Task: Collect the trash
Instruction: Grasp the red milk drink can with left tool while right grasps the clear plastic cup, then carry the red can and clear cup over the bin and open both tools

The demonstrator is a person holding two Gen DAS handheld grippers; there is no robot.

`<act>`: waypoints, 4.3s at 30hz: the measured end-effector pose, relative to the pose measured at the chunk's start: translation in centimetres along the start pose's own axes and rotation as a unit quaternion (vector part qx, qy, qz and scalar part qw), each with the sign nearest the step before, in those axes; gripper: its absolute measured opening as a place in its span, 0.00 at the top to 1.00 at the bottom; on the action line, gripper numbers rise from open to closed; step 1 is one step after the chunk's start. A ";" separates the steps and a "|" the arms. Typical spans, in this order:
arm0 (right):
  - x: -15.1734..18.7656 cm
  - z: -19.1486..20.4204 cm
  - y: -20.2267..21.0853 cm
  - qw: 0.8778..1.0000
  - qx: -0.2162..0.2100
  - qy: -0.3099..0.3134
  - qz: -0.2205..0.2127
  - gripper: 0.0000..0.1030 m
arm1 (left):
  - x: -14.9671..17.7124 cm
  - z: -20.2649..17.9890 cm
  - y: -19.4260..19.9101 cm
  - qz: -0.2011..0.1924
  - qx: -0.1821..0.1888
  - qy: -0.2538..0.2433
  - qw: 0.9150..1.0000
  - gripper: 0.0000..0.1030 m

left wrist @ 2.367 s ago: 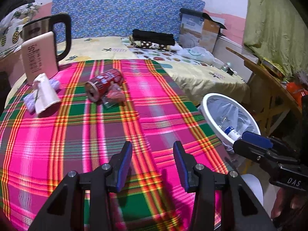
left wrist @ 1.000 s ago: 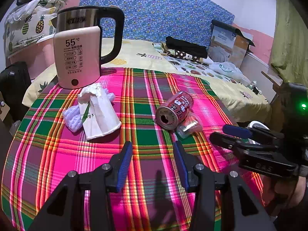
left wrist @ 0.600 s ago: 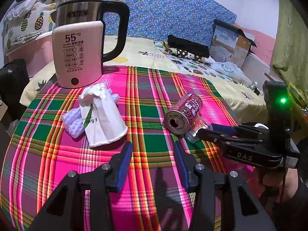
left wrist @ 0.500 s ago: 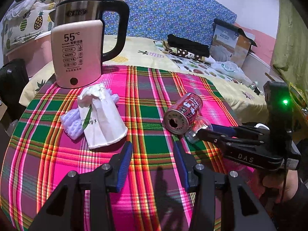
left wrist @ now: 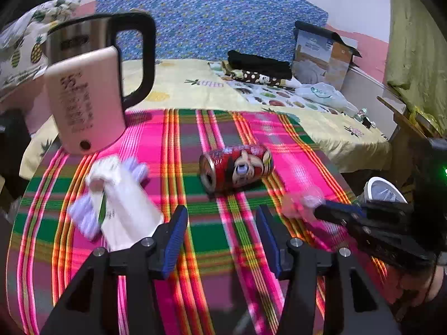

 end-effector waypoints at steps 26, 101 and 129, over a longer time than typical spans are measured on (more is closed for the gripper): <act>0.7 -4.4 2.6 0.998 -0.003 -0.052 -0.019 0.92 | -2.3 -5.2 -4.9 0.033 0.091 -0.154 0.983 0.32; 6.9 -5.2 9.1 0.998 0.027 -0.049 -0.036 0.92 | 6.6 -15.6 2.9 0.055 0.080 -0.069 0.993 0.45; 6.7 -10.2 13.3 0.990 0.064 -0.095 -0.082 0.92 | 2.8 -21.3 3.3 0.012 0.090 -0.111 0.990 0.46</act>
Point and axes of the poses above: each gripper's, at about its wrist camera, not at the fingertips, and y roughly against the way its jaws point, z to its left, x to its underside, the point moved 10 cm from there along -y, roughly the way its jaws point, and after that the axes turned 12 degrees about -y, right-handed, at the moved point
